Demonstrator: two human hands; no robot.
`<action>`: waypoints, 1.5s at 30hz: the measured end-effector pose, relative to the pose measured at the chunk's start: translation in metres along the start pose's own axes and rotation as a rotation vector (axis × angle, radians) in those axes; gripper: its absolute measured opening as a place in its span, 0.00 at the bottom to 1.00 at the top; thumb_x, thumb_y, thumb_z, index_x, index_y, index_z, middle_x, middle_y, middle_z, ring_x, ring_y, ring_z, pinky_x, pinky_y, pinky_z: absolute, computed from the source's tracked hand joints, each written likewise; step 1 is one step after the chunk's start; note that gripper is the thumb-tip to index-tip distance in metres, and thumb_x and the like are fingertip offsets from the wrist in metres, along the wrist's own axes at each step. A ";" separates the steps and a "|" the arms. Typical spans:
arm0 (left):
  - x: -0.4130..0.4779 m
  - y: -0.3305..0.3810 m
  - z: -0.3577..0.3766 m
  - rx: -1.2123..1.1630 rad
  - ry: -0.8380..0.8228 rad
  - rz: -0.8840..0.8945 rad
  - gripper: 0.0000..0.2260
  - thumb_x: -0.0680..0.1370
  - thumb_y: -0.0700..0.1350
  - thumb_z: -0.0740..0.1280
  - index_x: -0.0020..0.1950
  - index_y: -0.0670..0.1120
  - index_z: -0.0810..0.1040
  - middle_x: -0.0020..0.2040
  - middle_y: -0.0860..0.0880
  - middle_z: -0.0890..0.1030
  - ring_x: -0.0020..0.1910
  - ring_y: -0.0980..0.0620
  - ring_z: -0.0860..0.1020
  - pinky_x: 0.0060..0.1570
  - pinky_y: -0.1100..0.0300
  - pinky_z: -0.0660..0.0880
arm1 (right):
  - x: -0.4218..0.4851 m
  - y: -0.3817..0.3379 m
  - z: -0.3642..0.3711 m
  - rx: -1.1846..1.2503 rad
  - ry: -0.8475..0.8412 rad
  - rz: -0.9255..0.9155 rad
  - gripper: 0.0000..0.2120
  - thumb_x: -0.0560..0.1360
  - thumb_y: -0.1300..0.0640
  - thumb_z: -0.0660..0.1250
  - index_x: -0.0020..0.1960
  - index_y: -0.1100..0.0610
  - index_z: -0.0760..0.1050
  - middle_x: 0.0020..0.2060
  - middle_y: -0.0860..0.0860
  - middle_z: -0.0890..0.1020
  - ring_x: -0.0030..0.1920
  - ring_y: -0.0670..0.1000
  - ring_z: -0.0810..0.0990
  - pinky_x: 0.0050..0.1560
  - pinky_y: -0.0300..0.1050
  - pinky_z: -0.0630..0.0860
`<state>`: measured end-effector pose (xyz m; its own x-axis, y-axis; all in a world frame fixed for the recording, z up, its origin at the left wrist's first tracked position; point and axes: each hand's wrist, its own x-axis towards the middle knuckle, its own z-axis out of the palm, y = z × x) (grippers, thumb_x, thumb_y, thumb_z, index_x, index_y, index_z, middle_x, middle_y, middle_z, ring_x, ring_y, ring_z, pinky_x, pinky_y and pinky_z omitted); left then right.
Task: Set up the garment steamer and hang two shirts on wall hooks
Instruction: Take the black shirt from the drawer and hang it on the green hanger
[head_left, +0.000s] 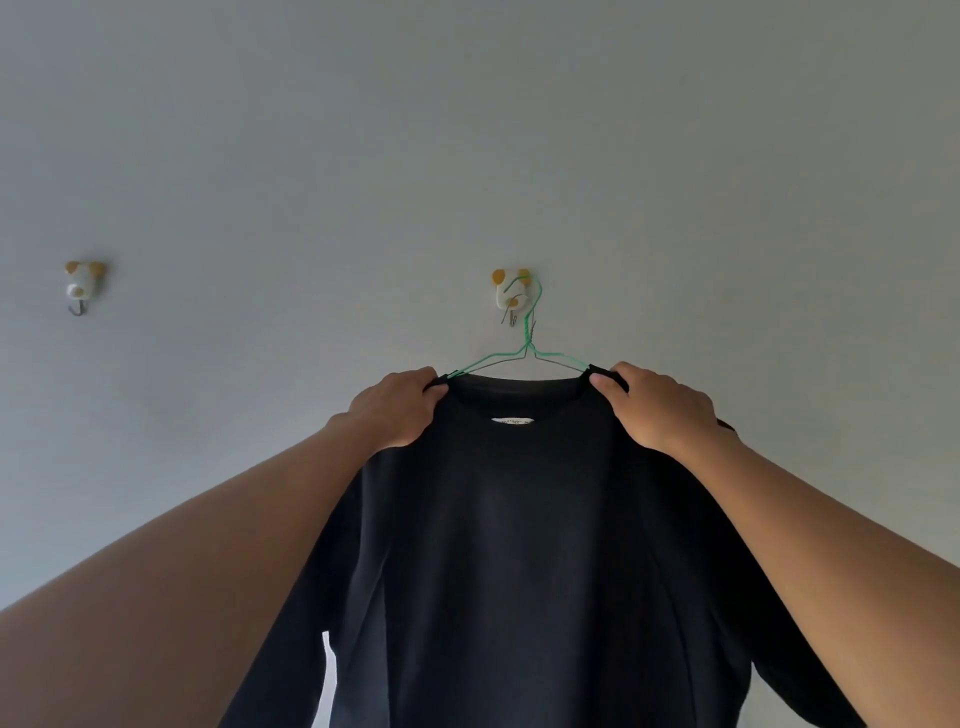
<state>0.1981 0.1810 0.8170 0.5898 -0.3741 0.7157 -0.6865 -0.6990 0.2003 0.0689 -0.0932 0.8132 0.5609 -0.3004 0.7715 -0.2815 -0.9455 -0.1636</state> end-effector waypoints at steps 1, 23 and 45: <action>0.008 0.000 0.006 0.002 -0.003 -0.006 0.10 0.82 0.55 0.53 0.47 0.52 0.69 0.48 0.49 0.76 0.47 0.46 0.74 0.47 0.51 0.71 | 0.008 0.002 0.006 0.005 -0.011 0.002 0.28 0.79 0.33 0.42 0.63 0.48 0.70 0.51 0.51 0.80 0.51 0.57 0.78 0.45 0.49 0.68; -0.051 -0.027 0.071 0.299 0.061 -0.109 0.20 0.81 0.51 0.53 0.72 0.49 0.54 0.65 0.44 0.66 0.62 0.42 0.67 0.60 0.47 0.65 | -0.061 -0.010 0.079 -0.139 0.103 -0.021 0.30 0.80 0.38 0.51 0.77 0.53 0.54 0.69 0.55 0.65 0.70 0.57 0.64 0.72 0.58 0.58; -0.341 0.059 0.016 -0.205 -0.169 -0.034 0.09 0.78 0.53 0.61 0.55 0.53 0.75 0.47 0.54 0.79 0.42 0.52 0.79 0.46 0.49 0.79 | -0.375 -0.034 0.011 0.456 -0.035 -0.057 0.14 0.80 0.52 0.62 0.64 0.53 0.73 0.61 0.52 0.75 0.60 0.51 0.74 0.52 0.44 0.75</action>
<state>-0.0372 0.2575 0.5745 0.6650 -0.4607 0.5877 -0.7265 -0.5813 0.3664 -0.1239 0.0506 0.5227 0.5938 -0.2425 0.7672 0.1178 -0.9170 -0.3811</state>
